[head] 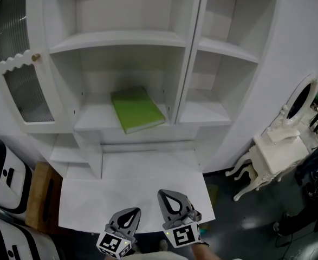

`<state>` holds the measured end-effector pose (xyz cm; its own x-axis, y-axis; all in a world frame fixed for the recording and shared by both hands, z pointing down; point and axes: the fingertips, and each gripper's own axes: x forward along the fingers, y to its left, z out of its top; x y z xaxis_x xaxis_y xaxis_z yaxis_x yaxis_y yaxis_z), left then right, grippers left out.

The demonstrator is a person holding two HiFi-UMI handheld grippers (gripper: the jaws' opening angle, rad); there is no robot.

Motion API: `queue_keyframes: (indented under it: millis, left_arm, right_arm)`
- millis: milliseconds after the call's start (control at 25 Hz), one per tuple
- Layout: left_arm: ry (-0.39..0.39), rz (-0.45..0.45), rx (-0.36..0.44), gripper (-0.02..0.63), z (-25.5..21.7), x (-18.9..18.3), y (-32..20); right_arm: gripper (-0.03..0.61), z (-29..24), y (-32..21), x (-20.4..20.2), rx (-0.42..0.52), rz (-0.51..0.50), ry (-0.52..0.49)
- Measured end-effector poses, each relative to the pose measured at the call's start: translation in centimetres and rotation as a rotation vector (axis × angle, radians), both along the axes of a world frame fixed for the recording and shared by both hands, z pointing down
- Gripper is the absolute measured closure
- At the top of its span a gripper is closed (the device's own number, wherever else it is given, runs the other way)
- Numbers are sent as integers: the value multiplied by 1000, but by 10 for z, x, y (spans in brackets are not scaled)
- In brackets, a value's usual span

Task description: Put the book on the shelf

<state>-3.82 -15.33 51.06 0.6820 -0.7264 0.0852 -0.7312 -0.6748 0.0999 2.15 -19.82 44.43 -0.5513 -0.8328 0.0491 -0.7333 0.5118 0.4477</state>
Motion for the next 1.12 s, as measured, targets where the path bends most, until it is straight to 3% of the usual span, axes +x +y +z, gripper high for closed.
queue_keyframes:
  millis: [200, 520, 680, 1120]
  left_arm:
    - [5, 26, 1, 603, 0, 14, 3]
    - [2, 32, -6, 603, 2, 22, 12]
    - [0, 17, -10, 603, 2, 18, 16]
    - [-5, 11, -19, 603, 5, 16, 21]
  right_arm:
    - [566, 27, 25, 13, -87, -68, -148]
    - [566, 58, 49, 12, -143, -125, -214]
    - [566, 63, 57, 6, -169, -148, -301]
    - [566, 71, 60, 3, -220, -160, -316]
